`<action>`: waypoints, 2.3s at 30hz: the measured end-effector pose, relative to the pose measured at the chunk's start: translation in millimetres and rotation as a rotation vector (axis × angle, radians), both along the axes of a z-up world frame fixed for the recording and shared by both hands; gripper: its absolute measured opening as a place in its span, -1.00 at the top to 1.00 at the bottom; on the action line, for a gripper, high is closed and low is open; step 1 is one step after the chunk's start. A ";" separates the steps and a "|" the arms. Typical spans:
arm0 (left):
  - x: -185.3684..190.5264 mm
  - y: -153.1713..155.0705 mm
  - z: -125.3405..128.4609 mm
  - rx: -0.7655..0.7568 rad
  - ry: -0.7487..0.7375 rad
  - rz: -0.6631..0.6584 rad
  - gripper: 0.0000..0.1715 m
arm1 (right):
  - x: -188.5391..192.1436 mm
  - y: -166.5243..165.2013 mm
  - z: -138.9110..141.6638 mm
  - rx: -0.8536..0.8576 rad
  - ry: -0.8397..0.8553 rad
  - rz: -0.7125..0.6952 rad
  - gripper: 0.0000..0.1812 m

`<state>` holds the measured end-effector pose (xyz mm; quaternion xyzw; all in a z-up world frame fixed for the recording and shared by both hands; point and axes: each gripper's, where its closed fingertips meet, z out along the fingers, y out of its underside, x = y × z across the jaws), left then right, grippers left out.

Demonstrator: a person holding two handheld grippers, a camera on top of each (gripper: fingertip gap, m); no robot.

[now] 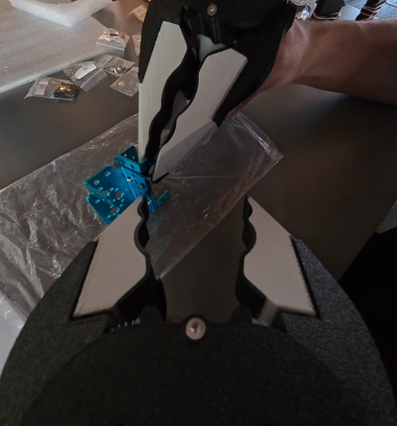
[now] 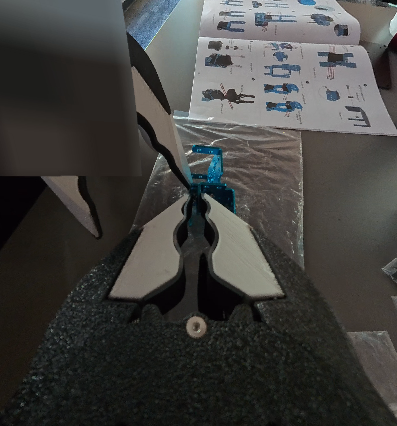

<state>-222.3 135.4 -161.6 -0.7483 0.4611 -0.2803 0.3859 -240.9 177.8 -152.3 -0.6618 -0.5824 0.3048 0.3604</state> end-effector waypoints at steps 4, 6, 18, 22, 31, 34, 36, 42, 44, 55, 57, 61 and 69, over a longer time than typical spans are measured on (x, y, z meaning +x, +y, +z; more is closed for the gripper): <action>-2.1 2.3 4.9 0.002 -0.031 0.009 0.03 | -1.0 -0.3 0.9 0.002 0.002 0.002 0.94; 0.3 0.5 8.0 0.010 -0.045 0.000 0.02 | -1.9 -0.4 1.2 0.002 0.003 0.003 0.95; 0.2 -0.1 6.2 0.025 -0.031 -0.008 0.00 | -5.3 -3.3 -5.4 -0.040 0.006 0.028 0.94; -0.2 -1.3 5.5 0.033 -0.023 -0.014 0.00 | -5.3 -4.0 -4.5 -0.061 0.015 0.039 0.94; 0.3 -2.5 4.4 0.037 -0.012 -0.025 0.00 | -4.3 -5.5 -2.3 -0.109 0.042 0.044 0.94; 0.6 -2.8 3.7 0.043 -0.006 -0.028 0.00 | -4.0 -6.1 -2.5 -0.142 0.049 0.048 0.94; 0.7 -3.0 3.0 0.047 0.000 -0.030 0.00 | -4.0 -6.3 -3.1 -0.124 0.042 0.054 0.94; 0.3 -3.0 0.5 0.078 0.028 -0.028 0.00 | -4.5 -6.3 -3.8 -0.060 0.018 0.062 0.95; 0.4 -3.0 0.4 0.080 0.029 -0.026 0.00 | -4.5 -6.2 -3.9 -0.061 0.016 0.066 0.95; -1.2 0.0 -0.2 0.110 0.046 0.002 0.04 | -5.9 -6.4 -3.5 -0.235 0.030 0.076 0.95; -1.6 0.2 0.0 0.117 0.049 0.005 0.04 | -5.8 -7.0 -3.1 -0.274 0.038 0.071 0.94; -1.6 0.1 -0.5 0.128 0.057 0.007 0.05 | -5.8 -7.1 -2.3 -0.352 0.060 0.057 0.94; -2.1 0.0 -0.7 0.119 0.054 0.006 0.09 | -5.6 -8.9 -3.4 -0.324 0.052 0.057 0.93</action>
